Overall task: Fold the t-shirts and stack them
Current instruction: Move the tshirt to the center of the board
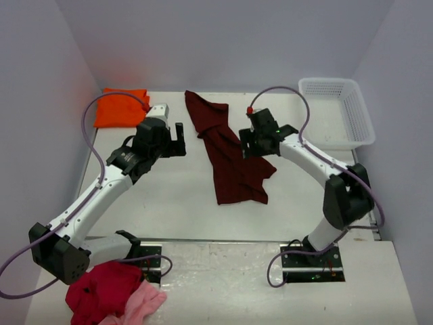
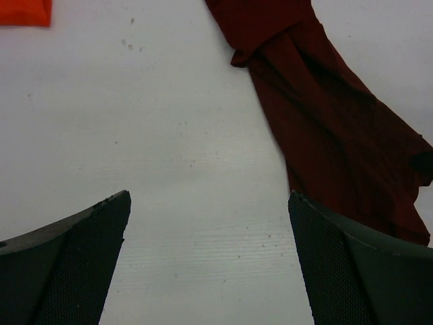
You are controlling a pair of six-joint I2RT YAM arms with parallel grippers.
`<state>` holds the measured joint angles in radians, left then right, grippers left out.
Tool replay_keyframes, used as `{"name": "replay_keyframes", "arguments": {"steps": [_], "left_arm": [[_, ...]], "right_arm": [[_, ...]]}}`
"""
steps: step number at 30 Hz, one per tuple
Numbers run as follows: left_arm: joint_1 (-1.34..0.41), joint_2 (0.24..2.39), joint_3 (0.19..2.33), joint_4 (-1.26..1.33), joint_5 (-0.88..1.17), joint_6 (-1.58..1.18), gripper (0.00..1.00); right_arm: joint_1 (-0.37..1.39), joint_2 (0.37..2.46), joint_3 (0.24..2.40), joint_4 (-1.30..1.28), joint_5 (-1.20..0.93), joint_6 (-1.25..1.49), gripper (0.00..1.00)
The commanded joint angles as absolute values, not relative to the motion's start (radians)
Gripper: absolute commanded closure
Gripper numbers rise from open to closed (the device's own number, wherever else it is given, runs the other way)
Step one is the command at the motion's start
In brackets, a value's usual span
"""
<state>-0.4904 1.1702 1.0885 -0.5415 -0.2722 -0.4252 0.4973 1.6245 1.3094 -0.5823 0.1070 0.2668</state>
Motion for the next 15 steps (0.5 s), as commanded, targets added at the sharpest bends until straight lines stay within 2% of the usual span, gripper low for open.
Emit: {"name": "replay_keyframes", "arguments": {"steps": [1, 3, 6, 8, 10, 15], "left_arm": [[-0.495, 1.147, 1.131, -0.508, -0.238, -0.407, 0.01], [-0.494, 1.157, 1.146, -0.508, -0.233, -0.393, 0.0], [-0.497, 1.18, 1.158, -0.514, -0.229, -0.39, 0.0], [-0.495, 1.187, 1.167, -0.514, -0.224, -0.391, 0.0], [-0.495, 1.193, 1.172, -0.512, -0.218, -0.393, 0.0], [-0.495, 1.198, 1.181, -0.512, -0.222, -0.391, 0.0]], "right_arm": [[0.5, 1.64, 1.266, -0.568, 0.006, 0.365, 0.31], [0.509, 1.676, 1.249, -0.522, -0.02, 0.391, 0.4], [0.525, 1.712, 1.256, -0.515, -0.035, 0.4, 0.42], [0.544, 1.749, 1.276, -0.523, -0.031, 0.405, 0.48], [0.558, 1.766, 1.29, -0.528, -0.022, 0.413, 0.5], [0.624, 1.784, 1.263, -0.5, -0.002, 0.445, 0.49]]}}
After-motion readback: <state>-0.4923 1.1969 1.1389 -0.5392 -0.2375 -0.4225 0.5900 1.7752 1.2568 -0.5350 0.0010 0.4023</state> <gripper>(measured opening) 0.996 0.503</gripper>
